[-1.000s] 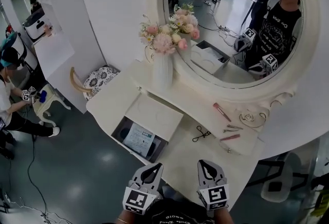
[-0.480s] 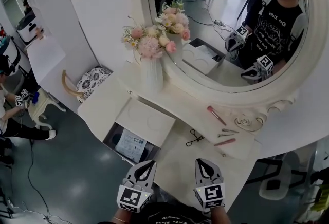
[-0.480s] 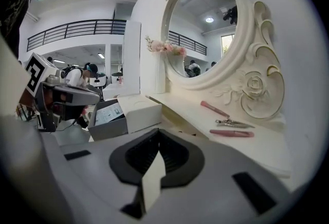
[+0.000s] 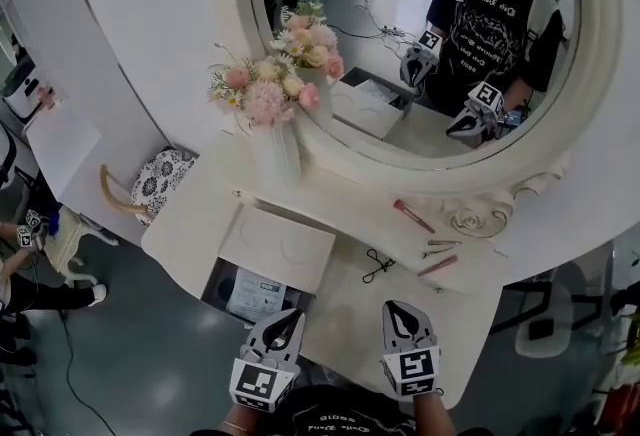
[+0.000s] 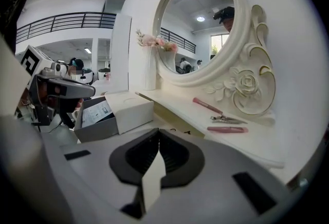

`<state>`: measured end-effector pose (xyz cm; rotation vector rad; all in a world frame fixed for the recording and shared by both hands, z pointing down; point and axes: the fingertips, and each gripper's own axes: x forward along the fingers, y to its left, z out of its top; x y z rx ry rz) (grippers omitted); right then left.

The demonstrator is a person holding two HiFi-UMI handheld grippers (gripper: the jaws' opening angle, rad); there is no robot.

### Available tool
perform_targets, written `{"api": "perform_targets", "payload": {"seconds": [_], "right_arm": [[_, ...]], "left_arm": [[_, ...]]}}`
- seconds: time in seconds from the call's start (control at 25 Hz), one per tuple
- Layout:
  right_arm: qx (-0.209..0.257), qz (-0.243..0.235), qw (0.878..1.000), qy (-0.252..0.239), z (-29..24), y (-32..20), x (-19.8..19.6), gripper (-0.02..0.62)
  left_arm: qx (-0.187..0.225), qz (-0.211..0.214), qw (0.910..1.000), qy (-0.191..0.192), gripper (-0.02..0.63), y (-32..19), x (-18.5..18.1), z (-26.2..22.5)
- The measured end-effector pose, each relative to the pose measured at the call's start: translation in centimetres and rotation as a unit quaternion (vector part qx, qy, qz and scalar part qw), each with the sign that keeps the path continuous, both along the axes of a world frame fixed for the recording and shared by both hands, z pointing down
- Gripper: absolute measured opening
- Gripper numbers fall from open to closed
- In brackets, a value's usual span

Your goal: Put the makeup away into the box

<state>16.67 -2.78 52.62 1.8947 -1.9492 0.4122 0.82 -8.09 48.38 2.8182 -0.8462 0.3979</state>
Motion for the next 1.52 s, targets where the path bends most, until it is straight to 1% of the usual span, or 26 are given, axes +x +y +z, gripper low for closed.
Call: {"api": "perform_targets", "payload": {"seconds": [0.28, 0.52, 0.6, 0.64, 0.68, 0.72, 0.84, 0.96, 1.08, 1.16, 1.24, 1.36, 1.52], "right_arm": [[-0.013, 0.028, 0.999, 0.008, 0.6, -0.9, 0.4, 0.011], [-0.013, 0.05, 0.999, 0.002, 0.6, -1.5, 0.9, 0.013], [-0.016, 0.055, 0.998, -0.001, 0.8, -1.8, 1.0, 0.028], [-0.019, 0.055, 0.998, -0.003, 0.9, -2.1, 1.0, 0.05], [-0.023, 0.053, 0.998, -0.006, 1.1, -2.3, 0.9, 0.094], [-0.029, 0.051, 0.998, -0.01, 1.3, -2.6, 0.8, 0.123], [-0.044, 0.053, 0.997, -0.023, 2.4, -3.1, 0.7, 0.13], [-0.05, 0.067, 0.996, -0.037, 2.9, -3.7, 1.0, 0.143], [-0.055, 0.085, 0.993, -0.062, 3.3, -4.6, 1.3, 0.146], [-0.06, 0.093, 0.992, -0.066, 3.5, -5.0, 1.5, 0.147], [-0.065, 0.098, 0.991, -0.067, 3.7, -5.4, 1.7, 0.154], [-0.07, 0.11, 0.987, -0.09, 4.0, -6.0, 1.9, 0.177], [-0.082, 0.143, 0.982, -0.094, 4.7, -6.6, 2.6, 0.183]], "left_arm": [[-0.004, 0.015, 0.9999, -0.001, 0.017, -1.2, -0.9, 0.3], [-0.003, 0.042, 0.9991, 0.0, 0.017, -1.8, -0.2, 0.3], [-0.002, 0.052, 0.9987, 0.001, 0.017, -1.9, 0.0, 0.4], [-0.001, 0.056, 0.9984, 0.001, 0.017, -2.0, 0.2, 0.3], [0.0, 0.06, 0.9982, 0.0, 0.017, -2.1, 0.2, 0.3], [0.001, 0.063, 0.998, 0.0, 0.017, -2.3, 0.3, 0.2], [0.003, 0.067, 0.9978, -0.003, 0.017, -2.7, 0.0, 0.3], [0.0, 0.066, 0.9978, -0.007, 0.017, -3.0, -0.5, 0.5], [-0.005, 0.064, 0.9978, -0.013, 0.017, -3.3, -0.9, 1.1], [-0.008, 0.064, 0.9977, -0.017, 0.017, -3.2, -1.0, 1.4], [-0.01, 0.068, 0.9975, -0.018, 0.017, -3.2, -0.9, 1.5], [-0.011, 0.079, 0.9966, -0.02, 0.015, -3.3, -0.6, 1.5], [-0.012, 0.089, 0.9956, -0.024, 0.017, -3.4, -0.6, 1.5]]}}
